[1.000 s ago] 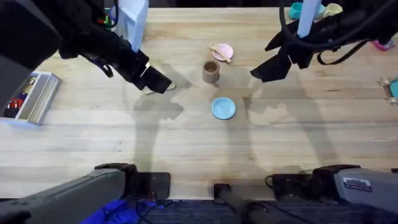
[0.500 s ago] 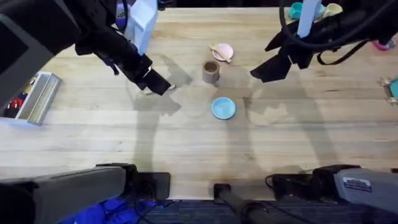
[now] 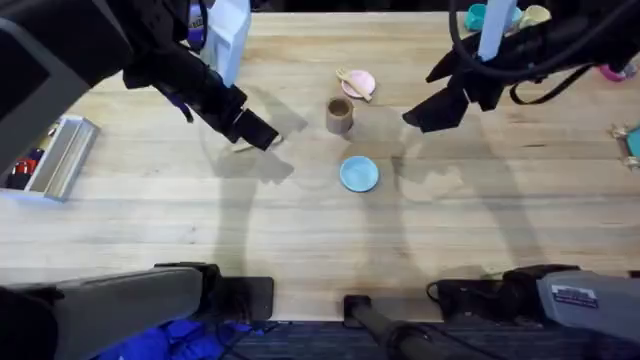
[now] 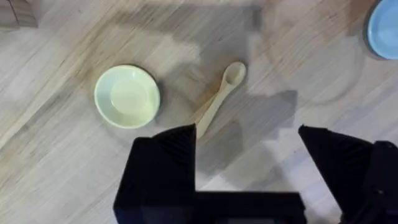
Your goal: Pick up a utensil and set it on the pink plate, then put the other utensil in the container.
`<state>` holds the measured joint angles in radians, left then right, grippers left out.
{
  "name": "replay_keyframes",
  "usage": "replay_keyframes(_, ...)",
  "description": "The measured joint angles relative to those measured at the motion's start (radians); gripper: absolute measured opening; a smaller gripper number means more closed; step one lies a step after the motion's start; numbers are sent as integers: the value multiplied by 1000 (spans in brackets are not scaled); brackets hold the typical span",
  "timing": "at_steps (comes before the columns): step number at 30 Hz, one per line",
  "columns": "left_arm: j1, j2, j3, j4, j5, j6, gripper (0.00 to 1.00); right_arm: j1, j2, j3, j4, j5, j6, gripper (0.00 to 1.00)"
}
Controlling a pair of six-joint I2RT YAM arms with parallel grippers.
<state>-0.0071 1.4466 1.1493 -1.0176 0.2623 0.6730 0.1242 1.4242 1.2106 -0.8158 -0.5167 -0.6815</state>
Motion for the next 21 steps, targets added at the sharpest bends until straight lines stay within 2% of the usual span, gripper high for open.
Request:
replay_keyframes(8,0,0,0,17,-47,0,994,0,0,0,0,0,0,997)
replay_keyframes(21,0,0,0,68,-50,0,994,0,0,0,0,0,0,997)
